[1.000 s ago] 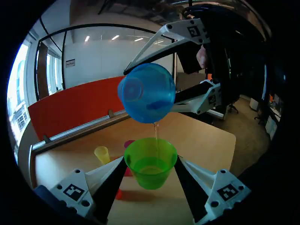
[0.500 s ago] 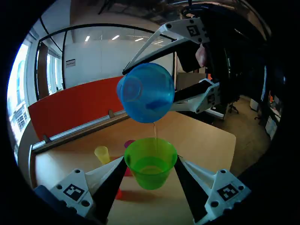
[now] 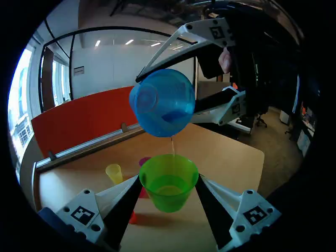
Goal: Pour water
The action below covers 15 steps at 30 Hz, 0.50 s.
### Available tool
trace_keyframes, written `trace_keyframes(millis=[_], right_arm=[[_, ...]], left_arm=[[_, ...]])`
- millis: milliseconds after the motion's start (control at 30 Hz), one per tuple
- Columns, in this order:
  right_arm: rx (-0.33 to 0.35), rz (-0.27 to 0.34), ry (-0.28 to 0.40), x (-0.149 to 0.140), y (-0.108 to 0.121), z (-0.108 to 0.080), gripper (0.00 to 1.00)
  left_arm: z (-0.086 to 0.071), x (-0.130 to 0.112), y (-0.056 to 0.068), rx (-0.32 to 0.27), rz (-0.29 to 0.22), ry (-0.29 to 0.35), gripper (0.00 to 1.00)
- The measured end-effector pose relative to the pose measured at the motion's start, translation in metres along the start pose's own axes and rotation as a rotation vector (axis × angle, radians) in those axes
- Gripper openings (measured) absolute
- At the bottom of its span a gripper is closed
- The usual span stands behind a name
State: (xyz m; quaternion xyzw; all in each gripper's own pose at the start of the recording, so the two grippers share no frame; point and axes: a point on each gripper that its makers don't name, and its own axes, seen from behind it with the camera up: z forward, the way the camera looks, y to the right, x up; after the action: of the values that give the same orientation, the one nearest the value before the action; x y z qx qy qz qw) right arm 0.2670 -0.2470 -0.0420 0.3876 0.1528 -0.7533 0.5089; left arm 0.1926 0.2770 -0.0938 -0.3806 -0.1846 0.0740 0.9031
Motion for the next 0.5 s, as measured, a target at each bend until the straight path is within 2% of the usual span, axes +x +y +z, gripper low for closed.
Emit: trace_keyframes(millis=[500], right_arm=[[-0.002,-0.025,0.002,-0.0061,0.0057,0.0061,0.85]], left_arm=[[-0.0001,0.0001,-0.0026,0.003,0.0,0.003,0.87]])
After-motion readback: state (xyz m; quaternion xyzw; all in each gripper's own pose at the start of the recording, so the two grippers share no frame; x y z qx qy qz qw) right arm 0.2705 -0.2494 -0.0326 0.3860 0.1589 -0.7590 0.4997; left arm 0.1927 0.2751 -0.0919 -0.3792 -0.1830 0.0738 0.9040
